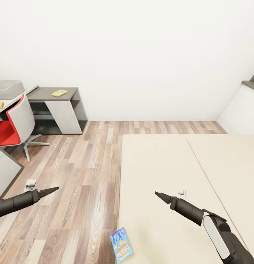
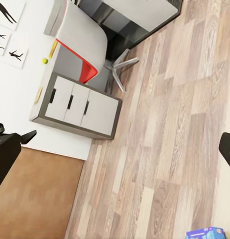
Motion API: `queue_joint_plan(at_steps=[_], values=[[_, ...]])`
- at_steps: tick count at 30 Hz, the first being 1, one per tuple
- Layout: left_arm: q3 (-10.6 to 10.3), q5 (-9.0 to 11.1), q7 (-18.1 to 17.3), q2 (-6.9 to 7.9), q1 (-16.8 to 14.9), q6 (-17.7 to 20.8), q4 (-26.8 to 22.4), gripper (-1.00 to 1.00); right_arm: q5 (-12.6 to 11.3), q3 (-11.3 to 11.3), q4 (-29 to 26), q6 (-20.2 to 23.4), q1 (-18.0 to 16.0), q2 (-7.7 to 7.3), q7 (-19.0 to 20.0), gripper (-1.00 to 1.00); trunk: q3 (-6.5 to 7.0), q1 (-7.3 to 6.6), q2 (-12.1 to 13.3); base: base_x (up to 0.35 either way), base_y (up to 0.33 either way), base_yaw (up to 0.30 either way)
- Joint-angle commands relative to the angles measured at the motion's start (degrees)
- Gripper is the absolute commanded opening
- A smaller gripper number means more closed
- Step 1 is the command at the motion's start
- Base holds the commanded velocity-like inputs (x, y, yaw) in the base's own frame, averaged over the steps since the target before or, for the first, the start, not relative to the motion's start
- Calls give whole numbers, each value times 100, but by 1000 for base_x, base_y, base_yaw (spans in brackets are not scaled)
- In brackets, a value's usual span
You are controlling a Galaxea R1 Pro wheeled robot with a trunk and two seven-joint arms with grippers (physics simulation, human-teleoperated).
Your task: Put all the toys in the child's room - the three board games (two on the bed and one on the table), the two jigsaw puzzles on the table, and the tennis ball on the table - inside the toy box on the table in the child's room.
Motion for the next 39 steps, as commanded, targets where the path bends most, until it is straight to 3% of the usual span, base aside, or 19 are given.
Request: queue_joint_plan(at_steps=[1,17,39], values=[[13,-40,-43,-1,-6,61,-3,100,-35,-3,-1,42,-4,0,3,100,0,3,-10,0,0,0],[13,-40,-43,-4,-4,62,-3,100,-35,-5,4,45,-5,5,1,100,139,3,-10,0,0,0],[13,-40,-43,-4,-7,56,-3,100,-50,-6,30,41,-4,20,-43,100,154,3,-10,0,0,0]])
